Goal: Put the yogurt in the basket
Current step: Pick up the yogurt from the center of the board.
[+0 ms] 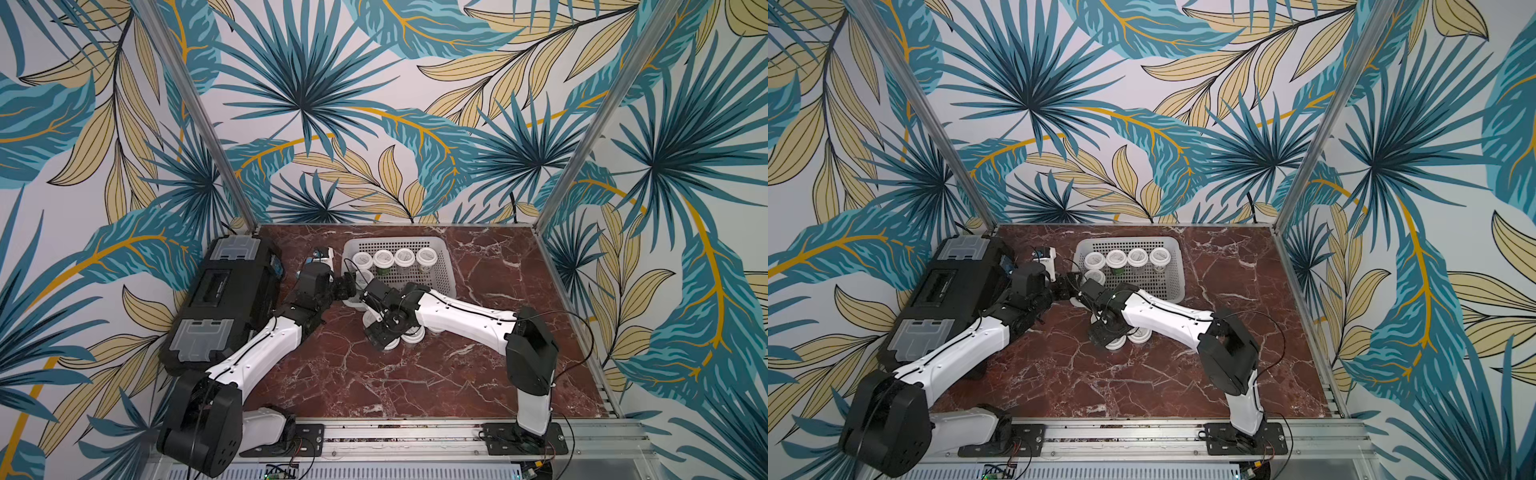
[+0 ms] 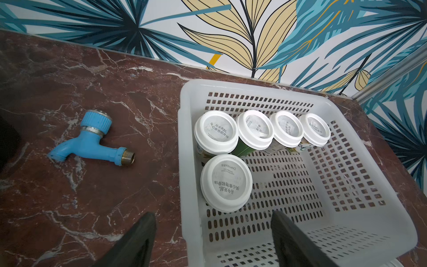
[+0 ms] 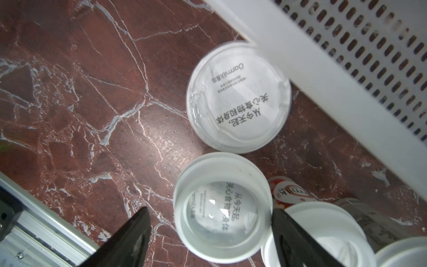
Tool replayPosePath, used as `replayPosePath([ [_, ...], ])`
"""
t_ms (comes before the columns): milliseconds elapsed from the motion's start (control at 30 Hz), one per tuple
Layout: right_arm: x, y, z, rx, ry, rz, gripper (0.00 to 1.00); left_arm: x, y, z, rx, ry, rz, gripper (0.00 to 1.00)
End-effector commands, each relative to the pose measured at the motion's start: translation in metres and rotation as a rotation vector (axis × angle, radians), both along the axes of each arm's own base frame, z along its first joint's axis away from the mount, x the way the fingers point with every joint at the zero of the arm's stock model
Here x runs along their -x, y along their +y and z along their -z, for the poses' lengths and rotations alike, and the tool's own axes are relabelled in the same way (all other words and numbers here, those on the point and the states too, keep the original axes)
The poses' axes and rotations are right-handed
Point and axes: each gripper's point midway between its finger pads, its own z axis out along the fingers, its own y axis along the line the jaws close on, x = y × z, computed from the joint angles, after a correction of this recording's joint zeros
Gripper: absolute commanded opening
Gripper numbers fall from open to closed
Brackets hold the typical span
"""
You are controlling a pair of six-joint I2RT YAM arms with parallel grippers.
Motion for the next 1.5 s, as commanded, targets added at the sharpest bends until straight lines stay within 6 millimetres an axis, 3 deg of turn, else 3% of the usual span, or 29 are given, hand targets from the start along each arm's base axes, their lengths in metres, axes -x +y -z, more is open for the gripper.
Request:
replayPosePath([
  [0, 0.005, 0.002, -0.016, -0.025, -0.002, -0.002, 0.87, -0.004, 0.000, -0.007, 0.004, -0.021, 0.006, 0.82],
  [333, 0.007, -0.016, -0.014, 0.057, -0.018, -0.029, 0.87, -0.004, 0.000, -0.006, 0.003, -0.017, 0.008, 0.82],
  [1467, 0.005, -0.004, 0.009, 0.078, 0.033, -0.049, 0.81, -0.002, 0.009, -0.007, -0.005, -0.024, -0.027, 0.82],
])
